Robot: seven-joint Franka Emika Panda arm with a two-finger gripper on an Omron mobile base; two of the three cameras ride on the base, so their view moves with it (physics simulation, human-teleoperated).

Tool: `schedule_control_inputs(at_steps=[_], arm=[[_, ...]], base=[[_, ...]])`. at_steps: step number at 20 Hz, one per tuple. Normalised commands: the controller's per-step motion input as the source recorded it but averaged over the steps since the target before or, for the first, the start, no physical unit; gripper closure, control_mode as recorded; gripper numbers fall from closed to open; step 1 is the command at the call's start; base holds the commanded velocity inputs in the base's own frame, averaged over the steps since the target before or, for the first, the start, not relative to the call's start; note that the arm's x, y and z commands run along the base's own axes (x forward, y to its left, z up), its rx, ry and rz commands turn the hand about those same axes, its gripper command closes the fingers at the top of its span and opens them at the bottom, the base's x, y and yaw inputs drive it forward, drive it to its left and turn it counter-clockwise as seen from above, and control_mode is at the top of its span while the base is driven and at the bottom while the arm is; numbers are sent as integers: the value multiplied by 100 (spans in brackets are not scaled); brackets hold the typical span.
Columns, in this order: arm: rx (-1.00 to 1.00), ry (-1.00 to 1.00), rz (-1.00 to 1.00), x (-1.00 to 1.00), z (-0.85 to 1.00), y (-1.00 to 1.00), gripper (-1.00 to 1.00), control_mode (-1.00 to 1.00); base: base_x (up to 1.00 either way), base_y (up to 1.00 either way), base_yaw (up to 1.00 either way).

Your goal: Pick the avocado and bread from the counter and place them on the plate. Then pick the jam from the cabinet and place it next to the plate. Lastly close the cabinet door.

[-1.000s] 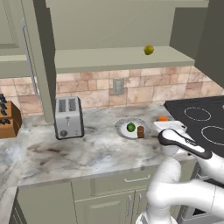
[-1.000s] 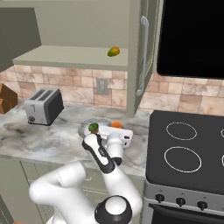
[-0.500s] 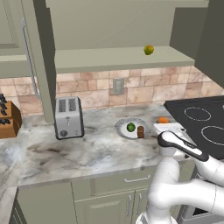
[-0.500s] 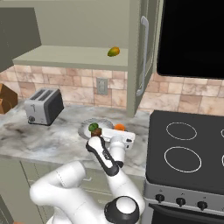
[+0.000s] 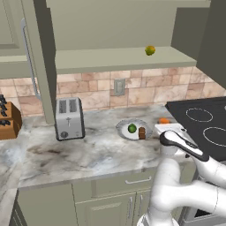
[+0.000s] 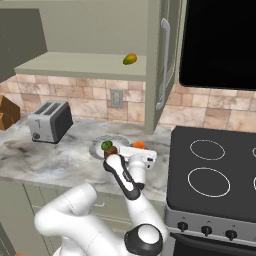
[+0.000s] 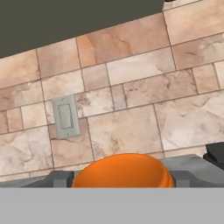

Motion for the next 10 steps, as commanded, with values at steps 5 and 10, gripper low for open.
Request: schedule_control_inputs(at_steps=[5, 10], arm=[[0, 0, -5, 34, 0, 4, -100, -100], [4, -5, -1, 0, 29, 0, -100, -100]], base=[[0, 0, 0], [0, 0, 0]])
